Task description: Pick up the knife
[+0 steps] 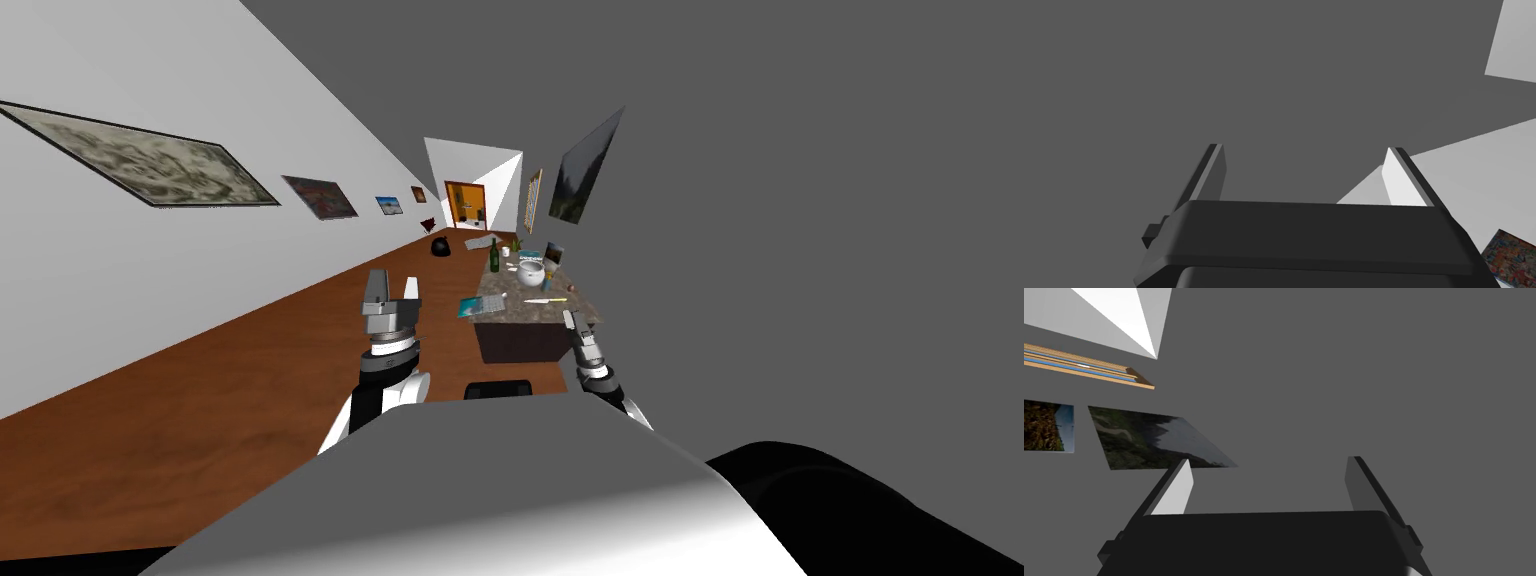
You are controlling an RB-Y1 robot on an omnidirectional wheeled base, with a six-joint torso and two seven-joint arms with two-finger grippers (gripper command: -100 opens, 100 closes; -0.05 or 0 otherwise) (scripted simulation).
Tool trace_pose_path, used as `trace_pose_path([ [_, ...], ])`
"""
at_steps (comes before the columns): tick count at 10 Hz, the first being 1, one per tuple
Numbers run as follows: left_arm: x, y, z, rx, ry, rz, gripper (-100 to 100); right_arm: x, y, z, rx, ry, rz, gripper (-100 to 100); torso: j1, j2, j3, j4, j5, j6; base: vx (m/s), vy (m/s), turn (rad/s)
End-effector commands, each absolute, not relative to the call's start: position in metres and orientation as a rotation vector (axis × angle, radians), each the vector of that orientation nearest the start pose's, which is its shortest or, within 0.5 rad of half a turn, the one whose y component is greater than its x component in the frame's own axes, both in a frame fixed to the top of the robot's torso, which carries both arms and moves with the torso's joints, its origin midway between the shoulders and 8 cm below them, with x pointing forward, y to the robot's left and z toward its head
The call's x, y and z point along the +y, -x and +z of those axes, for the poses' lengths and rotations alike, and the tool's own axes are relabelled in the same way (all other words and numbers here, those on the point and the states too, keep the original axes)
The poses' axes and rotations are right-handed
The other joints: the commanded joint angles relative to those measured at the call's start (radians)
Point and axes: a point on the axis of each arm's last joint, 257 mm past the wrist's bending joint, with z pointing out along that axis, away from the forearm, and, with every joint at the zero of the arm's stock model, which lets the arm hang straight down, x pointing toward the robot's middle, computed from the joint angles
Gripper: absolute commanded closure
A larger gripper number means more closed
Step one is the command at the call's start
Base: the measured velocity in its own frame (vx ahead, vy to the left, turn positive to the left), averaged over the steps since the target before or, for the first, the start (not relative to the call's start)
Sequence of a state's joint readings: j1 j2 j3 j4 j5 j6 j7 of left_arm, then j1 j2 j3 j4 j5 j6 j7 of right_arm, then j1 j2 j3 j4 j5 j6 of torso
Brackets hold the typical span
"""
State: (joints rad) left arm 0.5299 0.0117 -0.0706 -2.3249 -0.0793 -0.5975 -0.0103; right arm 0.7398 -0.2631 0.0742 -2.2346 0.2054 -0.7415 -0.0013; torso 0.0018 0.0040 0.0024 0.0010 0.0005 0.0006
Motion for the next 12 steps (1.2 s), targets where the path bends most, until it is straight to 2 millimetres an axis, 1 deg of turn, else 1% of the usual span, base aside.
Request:
trace_pose_path([
  [1,0.243,-0.319,0.051,0.591,0.511,-1.332,0,-0.207,-0.286,-0.075,1.103,-0.355,1.234,-100,0.0,0.0,0.0,0.0,0.0,0.0,-0.041,0.041,0.313],
  [2,0.243,-0.319,0.051,0.59,0.511,-1.332,0,-0.203,-0.278,-0.101,1.185,-0.354,1.223,-100,0.0,0.0,0.0,0.0,0.0,-0.001,-0.057,0.053,0.488],
  [3,0.243,-0.319,0.051,0.59,0.511,-1.333,0,-0.202,-0.276,-0.105,1.202,-0.349,1.223,-100,0.0,0.001,0.0,0.0,0.0,-0.001,-0.037,0.035,0.176],
  [5,0.243,-0.319,0.051,0.591,0.511,-1.332,0,-0.197,-0.249,-0.168,1.397,-0.352,1.194,-100,0.0,-0.001,0.0,0.0,0.0,-0.001,-0.028,0.051,0.359],
  [6,0.243,-0.319,0.051,0.591,0.511,-1.332,0,-0.198,-0.246,-0.172,1.422,-0.338,1.195,-100,0.0,-0.001,-0.001,0.0,0.0,-0.001,-0.024,0.042,0.25],
  [7,0.243,-0.319,0.051,0.591,0.511,-1.332,0,-0.198,-0.246,-0.172,1.422,-0.338,1.195,-100,-0.001,-0.001,-0.001,0.0,0.0,0.0,-0.01,0.017,0.071],
  [8,0.243,-0.319,0.051,0.591,0.512,-1.332,0,-0.198,-0.225,-0.207,1.536,-0.338,1.178,-100,-0.002,-0.002,-0.001,0.0,0.0,0.0,-0.013,0.031,0.348],
  [9,0.243,-0.319,0.051,0.591,0.511,-1.332,0,-0.196,-0.205,-0.227,1.615,-0.322,1.172,-100,-0.002,-0.001,-0.001,0.0,0.0,-0.001,-0.028,0.06,0.506],
  [10,0.243,-0.319,0.051,0.591,0.511,-1.332,0,-0.198,-0.201,-0.234,1.648,-0.312,1.169,-100,0.0,-0.001,-0.001,0.0,0.0,-0.001,-0.019,0.046,0.245],
  [11,0.243,-0.319,0.051,0.591,0.512,-1.332,0,-0.202,-0.198,-0.243,1.664,-0.326,1.16,-100,-0.001,-0.001,-0.001,0.0,0.0,0.0,-0.005,0.016,0.004],
  [12,0.243,-0.319,0.051,0.591,0.512,-1.332,0,-0.202,-0.173,-0.264,1.761,-0.299,1.153,-100,-0.002,-0.002,-0.001,0.0,-0.001,0.001,-0.006,0.034,0.359],
])
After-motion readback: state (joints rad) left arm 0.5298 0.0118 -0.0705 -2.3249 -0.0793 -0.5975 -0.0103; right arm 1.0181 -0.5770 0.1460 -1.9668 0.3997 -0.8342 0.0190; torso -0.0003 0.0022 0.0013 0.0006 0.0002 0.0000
